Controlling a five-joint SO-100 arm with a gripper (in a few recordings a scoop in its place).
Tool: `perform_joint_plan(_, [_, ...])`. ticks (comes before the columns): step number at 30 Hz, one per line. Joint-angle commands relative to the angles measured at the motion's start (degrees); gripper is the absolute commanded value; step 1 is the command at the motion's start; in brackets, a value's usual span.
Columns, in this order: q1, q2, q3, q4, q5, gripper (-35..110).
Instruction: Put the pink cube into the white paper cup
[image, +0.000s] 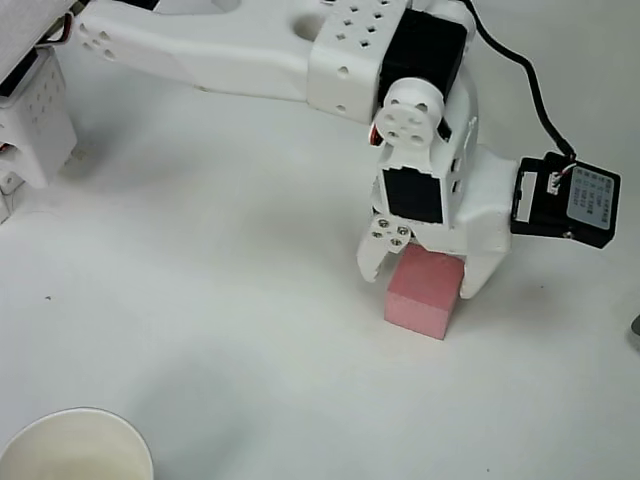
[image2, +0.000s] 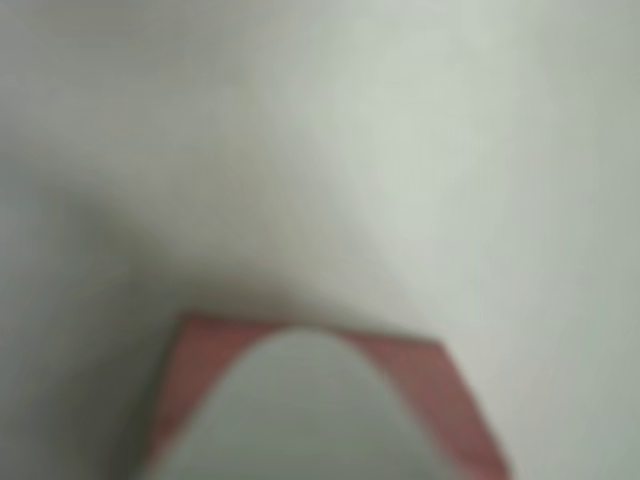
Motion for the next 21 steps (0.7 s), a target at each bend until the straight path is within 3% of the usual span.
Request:
perform_joint_plan(1, [-0.8,2.6,-3.9,0.6,-0.1,32])
perform_joint_plan(10, [-0.9,2.5,-4.4,1.1,0.0,21])
perform_joint_plan(21, [0.5,1.5,-20.7,15.9,-1.3,20])
